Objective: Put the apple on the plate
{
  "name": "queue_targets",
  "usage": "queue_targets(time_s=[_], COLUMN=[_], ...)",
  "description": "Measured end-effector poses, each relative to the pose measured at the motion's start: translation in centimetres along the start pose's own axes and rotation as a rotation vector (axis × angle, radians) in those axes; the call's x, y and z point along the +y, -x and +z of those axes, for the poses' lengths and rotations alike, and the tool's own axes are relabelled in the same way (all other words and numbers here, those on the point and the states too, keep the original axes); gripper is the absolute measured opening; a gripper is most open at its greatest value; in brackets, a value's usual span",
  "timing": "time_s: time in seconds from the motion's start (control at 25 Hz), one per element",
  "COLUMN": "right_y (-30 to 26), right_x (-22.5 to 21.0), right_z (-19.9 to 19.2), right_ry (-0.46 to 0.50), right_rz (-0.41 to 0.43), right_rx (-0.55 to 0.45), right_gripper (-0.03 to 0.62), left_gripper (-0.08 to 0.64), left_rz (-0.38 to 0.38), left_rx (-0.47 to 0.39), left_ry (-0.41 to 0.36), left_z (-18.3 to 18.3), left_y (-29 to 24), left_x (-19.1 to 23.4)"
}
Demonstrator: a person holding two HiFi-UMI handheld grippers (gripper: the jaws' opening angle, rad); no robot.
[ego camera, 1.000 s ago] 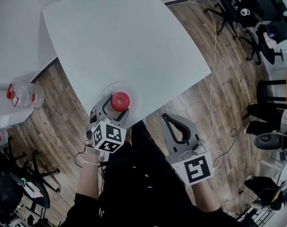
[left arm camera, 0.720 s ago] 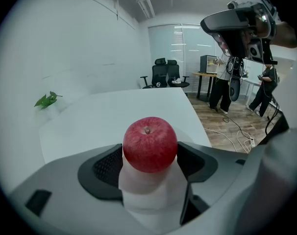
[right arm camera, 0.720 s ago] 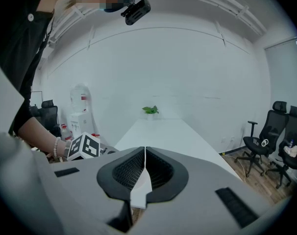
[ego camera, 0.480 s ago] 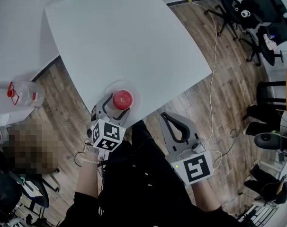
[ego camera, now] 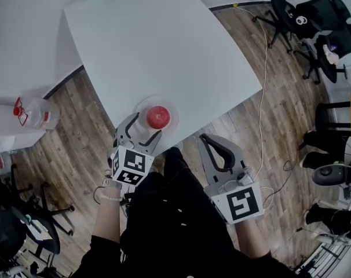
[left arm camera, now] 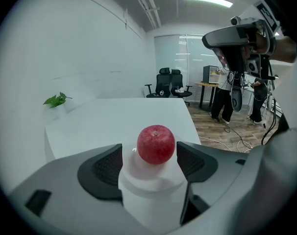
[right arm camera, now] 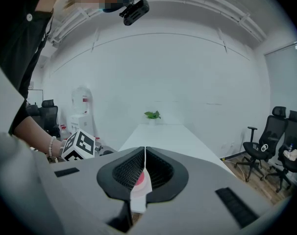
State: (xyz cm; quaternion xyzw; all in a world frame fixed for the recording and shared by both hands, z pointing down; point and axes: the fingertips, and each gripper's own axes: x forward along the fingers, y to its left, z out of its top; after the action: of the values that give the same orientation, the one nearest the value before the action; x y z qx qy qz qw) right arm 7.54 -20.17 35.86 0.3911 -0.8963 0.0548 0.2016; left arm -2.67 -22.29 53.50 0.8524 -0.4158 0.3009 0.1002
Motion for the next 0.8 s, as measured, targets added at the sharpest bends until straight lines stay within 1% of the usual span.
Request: queue_targets(time_s=[0.2,0.28,0.4,0.52,0.64,0.72,0.8], right_y=[0.0,0.4,0.5,0.4,0.5,0.7,0.8], right_x=[1.2,1.5,2.1,2.8,3.0,3.2,3.4], right_z=[1.0,1.1,1.3,1.4,1.9,1.9,2.3], right_ry=[0.01,0.01,0.017,0.024,0.025,0.033,0.044], right_rz=[-0.012,-0.024,-0.033,-0.041,-0.052,-0.055,-0.054], right_rx=[-0.034,-0.037,-0.036,-0.032,-0.063,-0.063,-0.085], right_gripper=[0.043,0.043,0.043,0.043,0.043,0.043,0.043], left_gripper=[0.341,0.33,0.205,0.128,0.07,0.045,0.028], left_rz=[0.038,0.043,0.082,0.109,0.113,0.114,0.115], left_rx=[-0.063,-0.082,-0.111,-0.129,-0.176,-0.22,-0.246], left_ry=[0.036,0.031,-0.007,-0.025,-0.02,-0.024,-0.026], left_z=[1.2,1.8,2.9,3.9,5.8,7.6,8.6], left_y=[2.9,4.1,5.8,7.5,9.2,10.5,11.5], left_x=[1.4,1.4,2.1,2.9,3.0,3.1,3.1])
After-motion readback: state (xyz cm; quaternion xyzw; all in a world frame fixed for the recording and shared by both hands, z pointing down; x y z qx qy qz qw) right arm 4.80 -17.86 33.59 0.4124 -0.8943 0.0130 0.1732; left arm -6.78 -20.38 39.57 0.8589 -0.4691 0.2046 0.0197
